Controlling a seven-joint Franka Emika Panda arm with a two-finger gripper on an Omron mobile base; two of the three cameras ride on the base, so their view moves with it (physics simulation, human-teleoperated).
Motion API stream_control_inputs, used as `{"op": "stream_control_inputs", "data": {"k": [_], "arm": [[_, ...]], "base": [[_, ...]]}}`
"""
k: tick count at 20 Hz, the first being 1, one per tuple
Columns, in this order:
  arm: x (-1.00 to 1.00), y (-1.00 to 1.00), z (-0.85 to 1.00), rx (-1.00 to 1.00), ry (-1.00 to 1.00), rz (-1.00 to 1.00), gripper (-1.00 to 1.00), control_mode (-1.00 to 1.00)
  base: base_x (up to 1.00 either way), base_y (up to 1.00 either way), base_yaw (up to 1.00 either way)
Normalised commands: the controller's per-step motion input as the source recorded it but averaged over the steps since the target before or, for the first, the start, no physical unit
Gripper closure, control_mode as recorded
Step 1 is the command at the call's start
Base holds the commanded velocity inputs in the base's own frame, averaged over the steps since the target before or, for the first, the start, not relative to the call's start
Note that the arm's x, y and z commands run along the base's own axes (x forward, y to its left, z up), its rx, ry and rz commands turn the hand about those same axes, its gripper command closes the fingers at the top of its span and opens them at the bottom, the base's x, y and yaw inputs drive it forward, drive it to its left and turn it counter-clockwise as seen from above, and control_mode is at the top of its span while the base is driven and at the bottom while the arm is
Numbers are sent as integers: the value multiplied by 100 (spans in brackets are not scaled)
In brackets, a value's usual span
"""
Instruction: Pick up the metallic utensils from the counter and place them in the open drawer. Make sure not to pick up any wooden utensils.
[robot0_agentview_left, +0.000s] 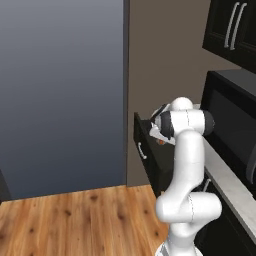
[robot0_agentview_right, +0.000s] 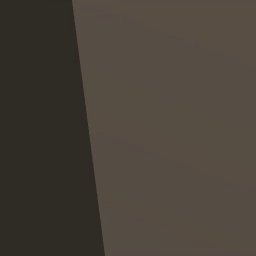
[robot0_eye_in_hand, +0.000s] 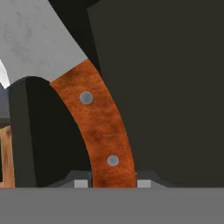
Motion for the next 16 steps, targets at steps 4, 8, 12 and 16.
{"op": "stream_control_inputs", "data": {"k": [4,8,12,16], "arm": [[16,-29,-40,2,2,0,100,-100],[1,-1,-37,1,0,0,100,-100],[1,7,-27,0,0,0,100,-100],[0,36,-5,0,1,0,100,-100]], "base": [[0,0,0],[0,0,0],[0,0,0],[0,0,0]]}}
